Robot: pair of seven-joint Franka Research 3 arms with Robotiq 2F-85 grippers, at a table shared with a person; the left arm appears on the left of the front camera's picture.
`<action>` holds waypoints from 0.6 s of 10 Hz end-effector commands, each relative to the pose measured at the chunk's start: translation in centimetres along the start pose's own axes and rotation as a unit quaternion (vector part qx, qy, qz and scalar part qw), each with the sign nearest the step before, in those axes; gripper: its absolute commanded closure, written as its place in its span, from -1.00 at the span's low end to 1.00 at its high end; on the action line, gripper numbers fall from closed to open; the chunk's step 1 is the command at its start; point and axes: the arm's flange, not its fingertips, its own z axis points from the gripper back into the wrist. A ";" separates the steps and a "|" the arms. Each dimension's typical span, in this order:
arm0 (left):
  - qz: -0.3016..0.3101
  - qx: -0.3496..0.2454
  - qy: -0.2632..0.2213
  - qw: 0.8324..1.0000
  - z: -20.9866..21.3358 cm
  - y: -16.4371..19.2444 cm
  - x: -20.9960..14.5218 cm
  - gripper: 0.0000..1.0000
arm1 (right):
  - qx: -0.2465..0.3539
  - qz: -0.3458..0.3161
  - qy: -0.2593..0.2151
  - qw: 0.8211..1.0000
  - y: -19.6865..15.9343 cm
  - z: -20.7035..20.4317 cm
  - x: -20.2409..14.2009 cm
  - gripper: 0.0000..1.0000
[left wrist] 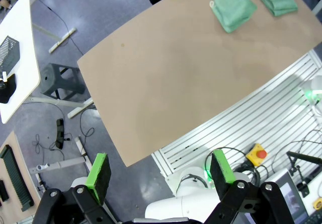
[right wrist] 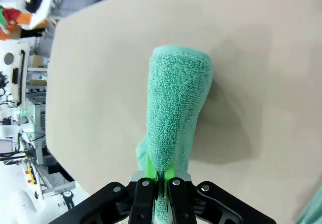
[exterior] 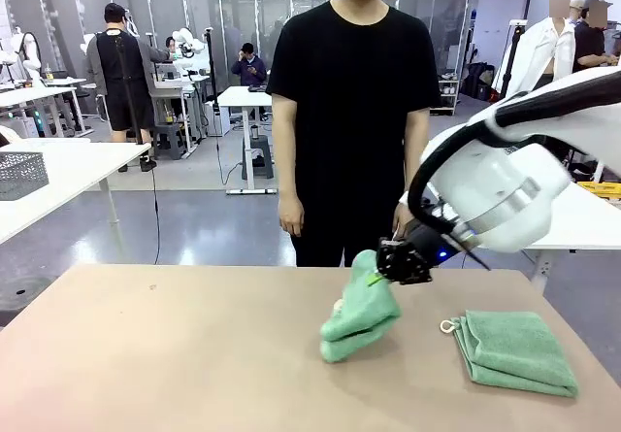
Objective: Fold the towels and place them in the basket.
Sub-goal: Stack the folded Towel with hook on the right side of the table.
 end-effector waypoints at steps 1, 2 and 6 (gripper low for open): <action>-0.005 0.002 -0.006 1.000 0.8 -0.6 -0.5 -1.00 | -0.022 0.011 0.038 0.999 -0.5 3.9 -0.2 0.87; -0.005 0.002 -0.006 1.000 0.8 -0.6 -0.5 -1.00 | -0.025 0.017 0.042 0.999 -1.2 5.6 -0.1 0.87; -0.005 0.002 -0.006 1.000 0.8 -0.6 -0.5 -1.00 | -0.030 0.024 0.025 0.999 -4.7 10.8 -0.4 0.87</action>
